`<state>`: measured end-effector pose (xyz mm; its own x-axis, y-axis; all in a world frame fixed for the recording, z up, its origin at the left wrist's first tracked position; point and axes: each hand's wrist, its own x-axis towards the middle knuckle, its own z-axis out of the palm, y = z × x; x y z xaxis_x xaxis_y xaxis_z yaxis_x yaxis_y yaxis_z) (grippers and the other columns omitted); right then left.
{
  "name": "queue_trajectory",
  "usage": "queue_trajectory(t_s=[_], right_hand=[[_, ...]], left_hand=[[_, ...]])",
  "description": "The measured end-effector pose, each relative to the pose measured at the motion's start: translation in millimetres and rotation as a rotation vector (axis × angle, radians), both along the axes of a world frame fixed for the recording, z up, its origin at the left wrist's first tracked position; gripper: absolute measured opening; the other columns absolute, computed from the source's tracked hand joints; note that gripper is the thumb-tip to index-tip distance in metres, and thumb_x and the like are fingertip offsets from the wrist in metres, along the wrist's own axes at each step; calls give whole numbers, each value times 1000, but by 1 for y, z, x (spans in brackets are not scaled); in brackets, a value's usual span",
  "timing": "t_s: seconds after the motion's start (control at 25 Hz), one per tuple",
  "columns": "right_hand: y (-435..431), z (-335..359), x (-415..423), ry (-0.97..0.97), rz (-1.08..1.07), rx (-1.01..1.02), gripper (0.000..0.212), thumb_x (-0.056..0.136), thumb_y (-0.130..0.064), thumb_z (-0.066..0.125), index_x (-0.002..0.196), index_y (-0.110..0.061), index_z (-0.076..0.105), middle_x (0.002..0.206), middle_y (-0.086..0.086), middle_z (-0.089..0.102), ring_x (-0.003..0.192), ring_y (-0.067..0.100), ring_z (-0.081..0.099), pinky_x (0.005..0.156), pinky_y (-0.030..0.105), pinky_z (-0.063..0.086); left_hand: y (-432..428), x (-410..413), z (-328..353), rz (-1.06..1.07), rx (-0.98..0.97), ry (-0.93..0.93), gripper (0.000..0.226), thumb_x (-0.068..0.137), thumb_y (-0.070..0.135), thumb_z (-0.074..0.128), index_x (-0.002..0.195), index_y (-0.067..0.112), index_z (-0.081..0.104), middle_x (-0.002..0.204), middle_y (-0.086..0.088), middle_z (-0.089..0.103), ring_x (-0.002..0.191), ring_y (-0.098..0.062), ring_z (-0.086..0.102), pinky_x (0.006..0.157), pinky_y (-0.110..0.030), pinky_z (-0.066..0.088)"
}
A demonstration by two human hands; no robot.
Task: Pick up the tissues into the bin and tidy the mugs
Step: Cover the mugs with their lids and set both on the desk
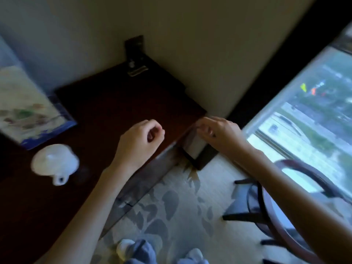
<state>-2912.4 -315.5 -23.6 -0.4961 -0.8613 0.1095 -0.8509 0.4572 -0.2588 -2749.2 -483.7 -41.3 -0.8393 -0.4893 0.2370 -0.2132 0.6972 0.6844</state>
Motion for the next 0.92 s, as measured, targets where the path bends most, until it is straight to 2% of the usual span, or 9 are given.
queue_trajectory(t_s=[0.16, 0.32, 0.48, 0.6, 0.76, 0.84, 0.92], right_hand=[[157, 4, -41, -34, -304, -14, 19, 90, -30, 53, 103, -19, 63, 92, -1, 67, 84, 20, 62, 68, 32, 49], [327, -7, -60, -23, -601, -31, 18, 90, -28, 54, 101, -20, 65, 91, -3, 69, 81, 17, 62, 62, 26, 38], [456, -32, -61, -67, -890, -36, 18, 90, -30, 53, 101, -20, 63, 91, -2, 67, 72, 8, 53, 62, 24, 33], [518, -58, -67, -103, -1062, -30, 16, 90, -30, 52, 96, -19, 61, 87, -2, 65, 73, 10, 53, 59, 26, 36], [559, -100, -94, -181, -1192, -39, 16, 90, -29, 49, 95, -19, 60, 82, -6, 59, 75, 14, 57, 61, 27, 41], [568, -124, -118, -237, -1245, -26, 17, 90, -30, 48, 98, -20, 60, 84, -5, 61, 76, 12, 56, 60, 26, 39], [572, -146, -139, -290, -1255, -5, 18, 91, -30, 48, 99, -20, 61, 87, -3, 63, 77, 13, 57, 62, 28, 45]], left_hand=[[121, -95, 2, -204, -74, -30, 11, 85, 29, 54, 82, 20, 59, 78, 3, 62, 76, -19, 57, 65, -35, 48], [258, -171, -9, -435, -74, -26, 10, 83, 29, 57, 82, 20, 60, 77, 2, 61, 81, -22, 57, 69, -30, 41], [368, -217, -38, -668, -71, -110, 8, 82, 30, 58, 84, 22, 60, 79, 4, 61, 86, -23, 58, 75, -34, 45], [425, -250, -74, -803, -87, -195, 8, 83, 33, 56, 86, 25, 58, 76, 11, 57, 83, -17, 57, 69, -30, 42], [472, -301, -129, -894, -83, -281, 18, 82, 33, 58, 96, 23, 57, 85, 4, 62, 84, -18, 56, 73, -35, 46], [491, -331, -159, -910, -93, -341, 21, 82, 32, 59, 100, 22, 57, 88, 1, 63, 86, -19, 56, 73, -35, 44], [505, -357, -186, -903, -122, -432, 20, 83, 32, 58, 100, 21, 57, 90, 0, 63, 89, -20, 57, 74, -36, 45]])
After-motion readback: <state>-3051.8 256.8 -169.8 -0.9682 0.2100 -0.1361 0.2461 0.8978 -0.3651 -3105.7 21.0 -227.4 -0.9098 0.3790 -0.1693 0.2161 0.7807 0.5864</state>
